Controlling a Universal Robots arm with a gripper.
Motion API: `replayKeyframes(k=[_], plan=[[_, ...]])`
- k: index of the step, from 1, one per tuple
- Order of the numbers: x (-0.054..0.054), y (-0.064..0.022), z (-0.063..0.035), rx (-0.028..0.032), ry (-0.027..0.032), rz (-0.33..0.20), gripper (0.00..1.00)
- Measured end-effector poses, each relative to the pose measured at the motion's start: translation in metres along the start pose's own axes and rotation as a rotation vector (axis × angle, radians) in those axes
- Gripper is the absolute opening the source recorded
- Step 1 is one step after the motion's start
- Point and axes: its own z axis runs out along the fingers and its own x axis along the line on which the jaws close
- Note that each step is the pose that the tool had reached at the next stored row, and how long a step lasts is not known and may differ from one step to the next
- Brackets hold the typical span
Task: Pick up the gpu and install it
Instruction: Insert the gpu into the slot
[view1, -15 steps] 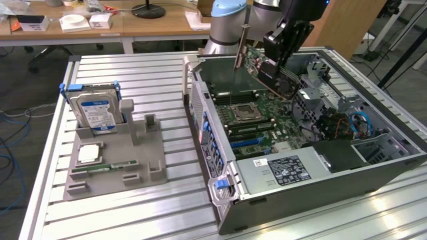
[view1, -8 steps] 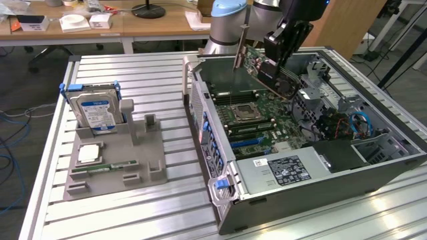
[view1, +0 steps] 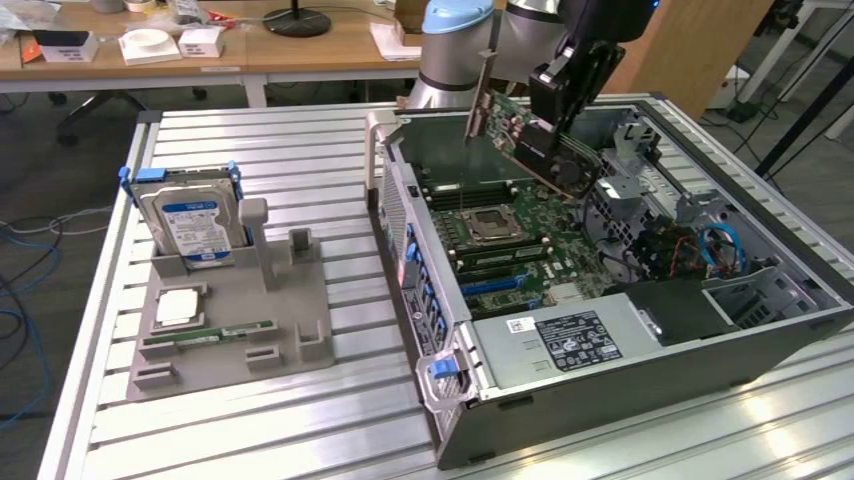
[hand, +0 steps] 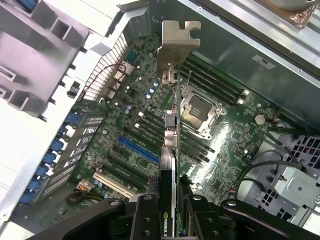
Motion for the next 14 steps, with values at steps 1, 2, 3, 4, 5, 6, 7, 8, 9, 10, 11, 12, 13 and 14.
replayKeyframes(k=[1, 2, 3, 4, 5, 6, 7, 8, 9, 10, 11, 12, 13, 14], plan=[[0.0, 0.0, 0.0, 0.0, 0.0002, -0.004, 0.26], [0.0, 0.0, 0.0, -0.0001, 0.0004, -0.008, 0.26], [0.0, 0.0, 0.0, -0.0001, 0.0005, -0.012, 0.26], [0.0, 0.0, 0.0, 0.0, 0.0007, -0.016, 0.26], [0.0, 0.0, 0.0, 0.0, 0.0009, -0.02, 0.26], [0.0, 0.0, 0.0, -0.0001, 0.001, -0.024, 0.26], [0.0, 0.0, 0.0001, -0.0001, 0.0012, -0.028, 0.26], [0.0, 0.0, 0.0001, -0.0001, 0.0014, -0.032, 0.26], [0.0, 0.0, 0.0001, -0.0001, 0.0016, -0.036, 0.26], [0.0, 0.0, 0.0, -0.0001, 0.0018, -0.04, 0.26], [0.0, 0.0, 0.0001, -0.0002, 0.002, -0.044, 0.26], [0.0, 0.0, 0.0001, -0.0002, 0.0022, -0.049, 0.26], [0.0, 0.0, 0.0001, -0.0002, 0.0024, -0.053, 0.26], [0.0, 0.0, 0.0001, -0.0002, 0.0026, -0.057, 0.26]])
